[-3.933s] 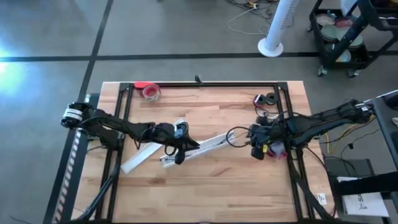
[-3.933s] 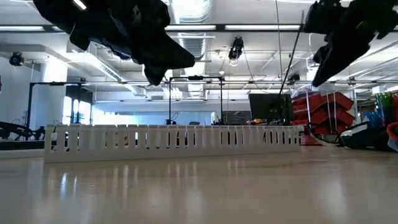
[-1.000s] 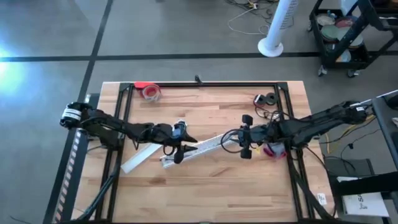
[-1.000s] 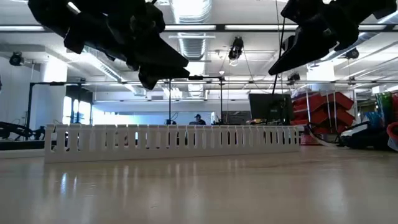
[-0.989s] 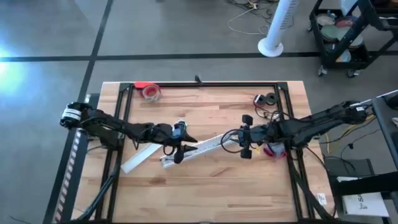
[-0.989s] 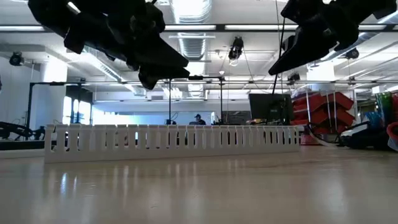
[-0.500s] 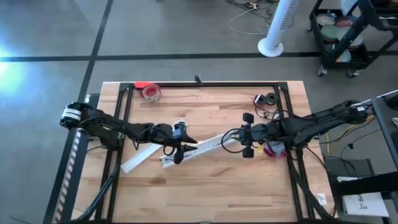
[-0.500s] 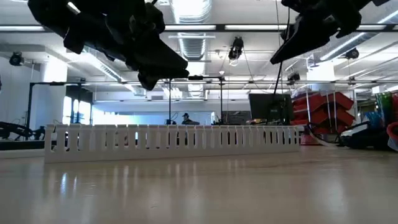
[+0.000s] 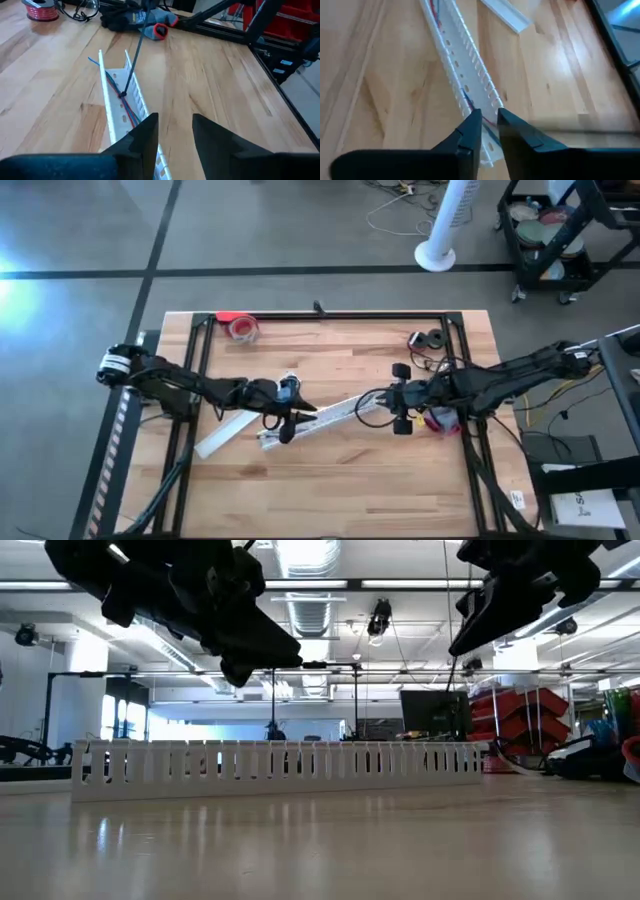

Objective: Ziptie cables
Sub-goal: Put the zip-tied cables into the white cable duct

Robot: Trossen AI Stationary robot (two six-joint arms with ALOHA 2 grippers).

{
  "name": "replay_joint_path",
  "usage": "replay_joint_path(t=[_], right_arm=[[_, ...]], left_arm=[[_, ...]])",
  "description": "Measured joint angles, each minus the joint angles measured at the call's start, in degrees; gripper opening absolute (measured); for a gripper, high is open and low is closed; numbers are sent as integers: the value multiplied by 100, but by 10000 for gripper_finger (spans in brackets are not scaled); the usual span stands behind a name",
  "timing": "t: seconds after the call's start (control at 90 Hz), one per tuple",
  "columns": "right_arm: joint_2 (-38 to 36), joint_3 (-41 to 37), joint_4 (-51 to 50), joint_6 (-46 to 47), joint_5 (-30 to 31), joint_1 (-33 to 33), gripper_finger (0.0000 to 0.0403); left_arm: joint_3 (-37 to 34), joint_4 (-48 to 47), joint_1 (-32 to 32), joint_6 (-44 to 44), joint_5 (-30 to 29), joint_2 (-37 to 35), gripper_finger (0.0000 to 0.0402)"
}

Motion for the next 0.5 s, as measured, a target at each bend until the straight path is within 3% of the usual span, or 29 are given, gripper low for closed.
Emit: replay_joint_path(t=[0.256, 0.5], right_arm=[[-186, -1, -10, -132, -197, -2, 102], [-219, -1, -7, -103, -195, -2, 40]], left_arm=[[0, 0, 0, -2, -2, 0, 128], [0, 0, 0, -2, -1, 0, 126]])
